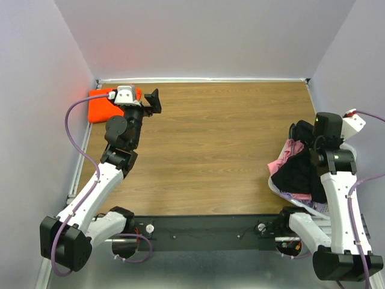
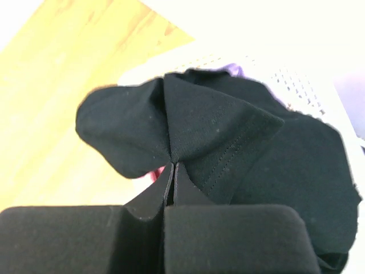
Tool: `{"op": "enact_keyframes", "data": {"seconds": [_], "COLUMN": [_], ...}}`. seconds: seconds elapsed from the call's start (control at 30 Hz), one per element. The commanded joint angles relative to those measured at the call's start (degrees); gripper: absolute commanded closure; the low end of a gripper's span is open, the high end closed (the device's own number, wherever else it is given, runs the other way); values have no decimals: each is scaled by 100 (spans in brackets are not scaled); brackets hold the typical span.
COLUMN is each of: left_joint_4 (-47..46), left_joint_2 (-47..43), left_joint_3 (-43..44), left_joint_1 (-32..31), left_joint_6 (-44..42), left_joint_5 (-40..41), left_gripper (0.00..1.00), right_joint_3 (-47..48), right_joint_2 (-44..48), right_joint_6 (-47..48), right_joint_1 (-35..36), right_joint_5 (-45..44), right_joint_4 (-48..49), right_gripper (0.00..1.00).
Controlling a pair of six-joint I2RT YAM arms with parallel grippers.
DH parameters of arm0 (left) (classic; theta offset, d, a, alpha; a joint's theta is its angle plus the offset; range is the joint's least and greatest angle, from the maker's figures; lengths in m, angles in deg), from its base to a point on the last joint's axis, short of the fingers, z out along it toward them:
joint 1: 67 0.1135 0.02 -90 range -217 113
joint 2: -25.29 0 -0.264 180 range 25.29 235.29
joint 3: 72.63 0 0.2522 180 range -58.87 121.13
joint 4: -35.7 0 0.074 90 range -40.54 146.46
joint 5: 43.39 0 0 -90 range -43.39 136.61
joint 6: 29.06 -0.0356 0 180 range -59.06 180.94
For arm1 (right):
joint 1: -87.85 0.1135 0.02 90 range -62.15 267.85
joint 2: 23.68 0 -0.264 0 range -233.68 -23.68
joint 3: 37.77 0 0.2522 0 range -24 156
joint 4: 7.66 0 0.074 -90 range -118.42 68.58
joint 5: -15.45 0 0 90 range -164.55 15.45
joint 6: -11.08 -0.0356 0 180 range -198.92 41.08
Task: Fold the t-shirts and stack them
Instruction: Grab the tshirt from the pile
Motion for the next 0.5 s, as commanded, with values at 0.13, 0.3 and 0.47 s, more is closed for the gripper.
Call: {"op": "enact_keyframes", "data": {"seconds": [0.13, 0.3, 0.47], "left_joint_4": [-119, -137, -198], "left_joint_2": [-151, -98, -72], "left_joint_3": [6, 15, -38], "left_joint_1": [38, 38, 38], "left_joint_6": [-21, 14, -56], "left_joint_5": [165, 33, 76], "left_gripper": [2, 2, 2], "right_joint_3": [1510, 2136, 1767], "right_joint_2": [-398, -751, -848], "right_joint_6": [272, 746, 932], "right_joint_1": [-35, -35, -35], "right_joint_5": [-174, 1228, 3620], "right_joint_4": [202, 1377, 3759], "right_gripper": [98, 99, 99]}}
